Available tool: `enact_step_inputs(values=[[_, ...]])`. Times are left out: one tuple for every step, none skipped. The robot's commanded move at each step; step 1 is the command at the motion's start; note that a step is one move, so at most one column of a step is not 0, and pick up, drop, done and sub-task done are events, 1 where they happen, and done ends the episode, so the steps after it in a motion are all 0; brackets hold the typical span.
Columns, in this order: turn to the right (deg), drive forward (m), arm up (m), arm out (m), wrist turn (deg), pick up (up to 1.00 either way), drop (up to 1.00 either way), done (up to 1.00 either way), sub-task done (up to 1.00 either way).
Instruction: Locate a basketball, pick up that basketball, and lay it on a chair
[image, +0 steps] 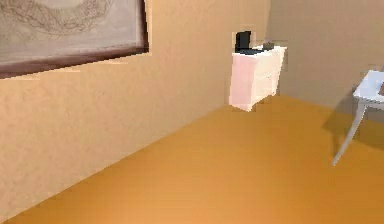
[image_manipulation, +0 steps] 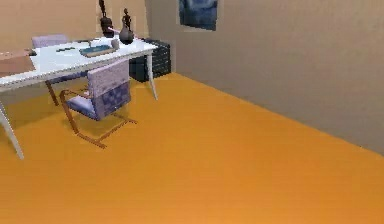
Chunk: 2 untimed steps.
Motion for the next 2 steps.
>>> enact_step_inputs(values=[[-42.0, 0.0, 0.0, 0.0, 0.0, 0.0, 0.0, 0.0, 0.0], [0.0, 0.9, 0.0, 0.0, 0.0, 0.0, 0.0, 0.0, 0.0]])
